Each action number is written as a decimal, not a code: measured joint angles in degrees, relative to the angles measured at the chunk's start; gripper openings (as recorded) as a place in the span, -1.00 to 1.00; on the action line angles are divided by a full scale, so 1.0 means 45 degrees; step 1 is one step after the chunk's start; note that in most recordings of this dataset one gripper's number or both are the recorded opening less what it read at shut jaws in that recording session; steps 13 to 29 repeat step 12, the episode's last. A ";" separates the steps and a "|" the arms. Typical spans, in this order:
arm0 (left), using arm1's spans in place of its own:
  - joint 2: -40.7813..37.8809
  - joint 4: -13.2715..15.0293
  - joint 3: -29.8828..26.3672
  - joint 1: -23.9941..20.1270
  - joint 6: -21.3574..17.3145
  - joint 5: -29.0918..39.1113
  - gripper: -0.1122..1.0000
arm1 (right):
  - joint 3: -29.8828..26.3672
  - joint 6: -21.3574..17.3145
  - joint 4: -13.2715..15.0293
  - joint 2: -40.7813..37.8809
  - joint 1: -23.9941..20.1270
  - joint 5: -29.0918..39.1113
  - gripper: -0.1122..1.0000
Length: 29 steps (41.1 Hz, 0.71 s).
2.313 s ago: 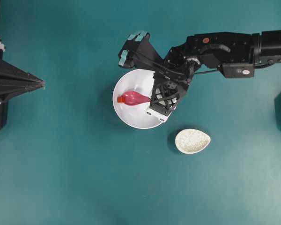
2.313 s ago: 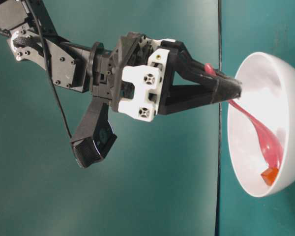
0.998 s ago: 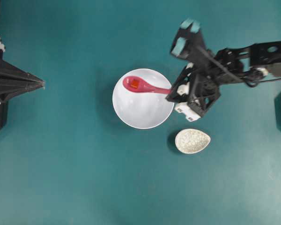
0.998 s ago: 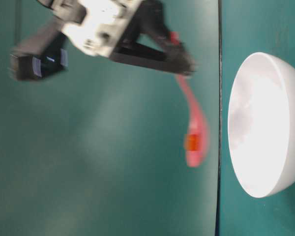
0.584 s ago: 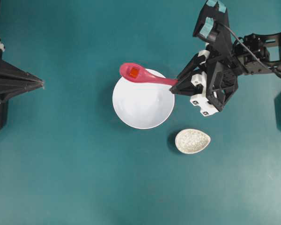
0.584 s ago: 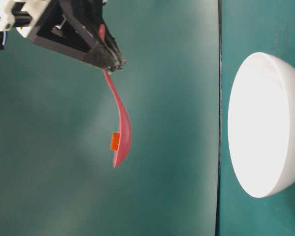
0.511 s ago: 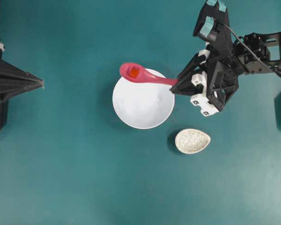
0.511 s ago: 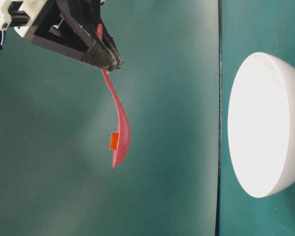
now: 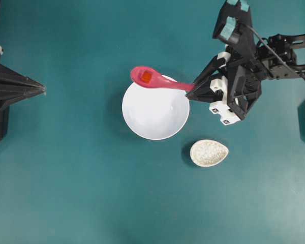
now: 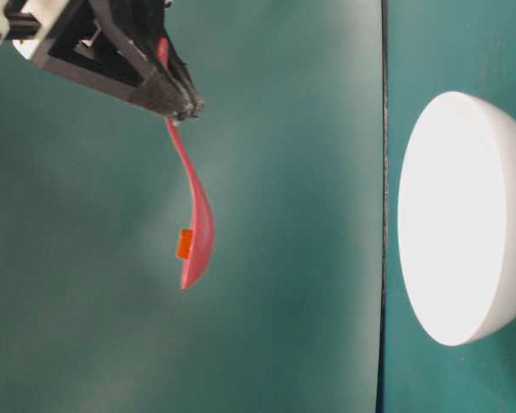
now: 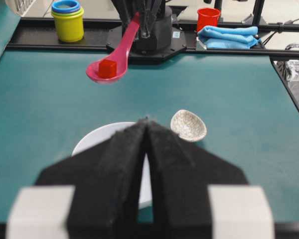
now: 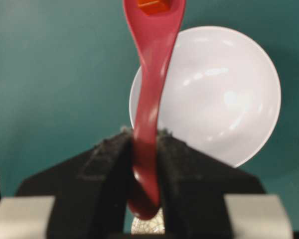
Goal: Grip the spoon and scoop the red block from the bowl with right arm.
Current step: 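Hold the spoon with the red cube raised above the bowl rim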
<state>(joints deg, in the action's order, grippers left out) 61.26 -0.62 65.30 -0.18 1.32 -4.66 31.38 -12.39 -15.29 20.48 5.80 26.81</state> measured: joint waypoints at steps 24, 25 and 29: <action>0.0098 0.0000 -0.0039 0.0000 0.0020 0.0000 -0.80 | 0.0000 0.0020 0.0176 0.0059 0.0000 -0.0020 -0.40; 0.0098 0.0000 -0.0039 0.0000 0.0020 0.0000 -0.80 | 0.0000 0.0020 0.0176 0.0059 0.0000 -0.0020 -0.40; 0.0098 0.0000 -0.0039 0.0000 0.0020 0.0000 -0.80 | 0.0000 0.0020 0.0176 0.0059 0.0000 -0.0020 -0.40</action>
